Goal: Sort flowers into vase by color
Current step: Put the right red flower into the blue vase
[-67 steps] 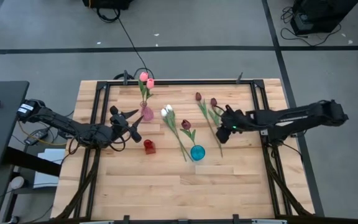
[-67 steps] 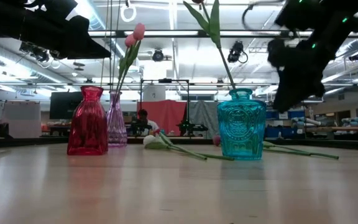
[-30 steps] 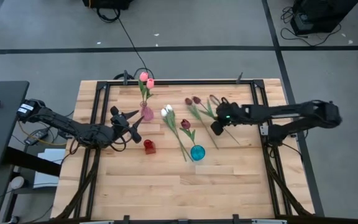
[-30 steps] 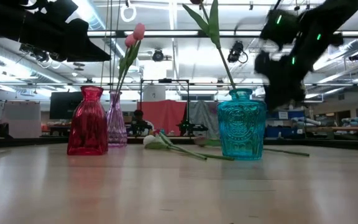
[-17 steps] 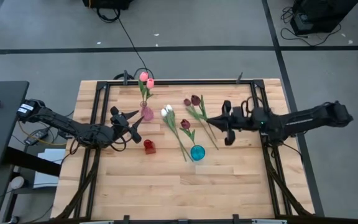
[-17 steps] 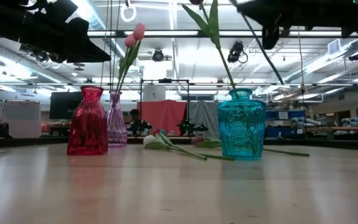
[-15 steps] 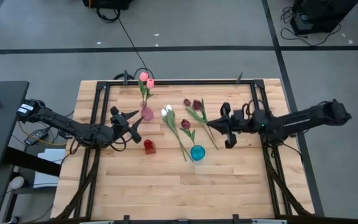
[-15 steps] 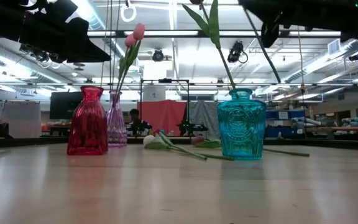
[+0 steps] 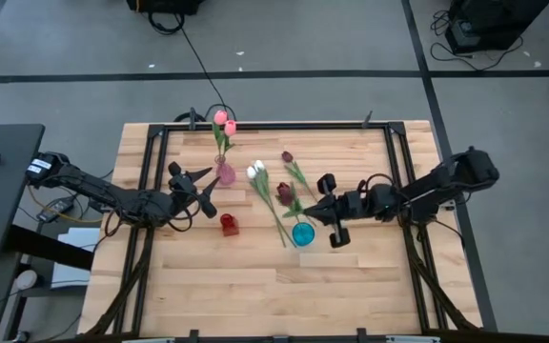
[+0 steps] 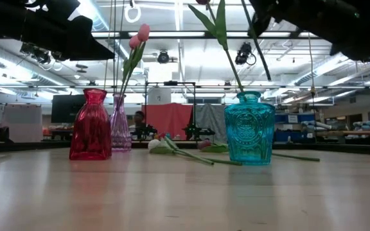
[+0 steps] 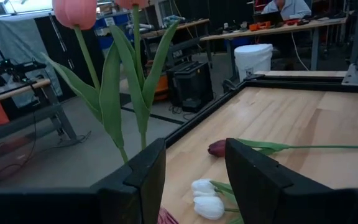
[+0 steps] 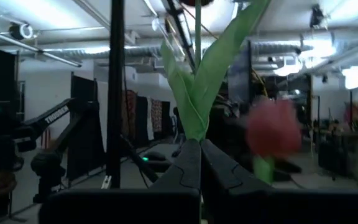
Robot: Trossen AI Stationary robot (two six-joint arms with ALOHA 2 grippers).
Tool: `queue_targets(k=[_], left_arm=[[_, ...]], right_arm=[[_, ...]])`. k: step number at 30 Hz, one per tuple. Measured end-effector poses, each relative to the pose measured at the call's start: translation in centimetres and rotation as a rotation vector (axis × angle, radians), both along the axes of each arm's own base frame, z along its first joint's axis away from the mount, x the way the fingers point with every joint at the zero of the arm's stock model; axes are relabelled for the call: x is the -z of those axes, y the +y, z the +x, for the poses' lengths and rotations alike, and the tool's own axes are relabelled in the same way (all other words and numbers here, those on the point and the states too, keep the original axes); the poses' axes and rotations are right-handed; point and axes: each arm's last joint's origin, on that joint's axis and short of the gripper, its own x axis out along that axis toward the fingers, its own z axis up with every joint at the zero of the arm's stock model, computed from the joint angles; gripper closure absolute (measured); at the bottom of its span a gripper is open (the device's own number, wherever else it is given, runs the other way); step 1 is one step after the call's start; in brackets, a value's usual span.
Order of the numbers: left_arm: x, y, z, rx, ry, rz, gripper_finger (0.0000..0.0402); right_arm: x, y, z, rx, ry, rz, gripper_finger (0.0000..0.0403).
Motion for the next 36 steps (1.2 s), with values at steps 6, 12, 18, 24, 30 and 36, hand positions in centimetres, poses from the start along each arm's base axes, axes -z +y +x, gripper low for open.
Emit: queue_targets(k=[6, 12, 18, 24, 30, 36], left_arm=[[0.1, 0.0, 0.0, -0.003, 0.012, 0.004, 0.0231], [0.2, 0.0, 0.0, 0.005, 0.013, -0.001, 0.0231], [0.2, 0.0, 0.0, 0.008, 0.006, -0.011, 0.0231], [0.2, 0.0, 0.0, 0.008, 0.008, -0.013, 0.0231], [0.2, 0.0, 0.0, 0.008, 0.004, -0.015, 0.0231], [0.2, 0.0, 0.0, 0.008, 0.001, -0.018, 0.0231]], right_arm=[[-0.2, 1.3, 1.8, -0.001, -0.018, -0.039, 0.0395], [-0.3, 1.4, 1.6, 0.037, -0.02, -0.028, 0.0396], [-1.4, 1.1, -0.4, 0.133, -0.049, -0.024, 0.0397], [-0.5, 0.1, -2.3, 0.477, 0.223, -0.002, 0.0398], [2.2, -1.9, -2.9, 0.698, 0.525, 0.104, 0.0395], [5.3, -4.6, -2.7, 0.736, 0.73, 0.255, 0.0394]])
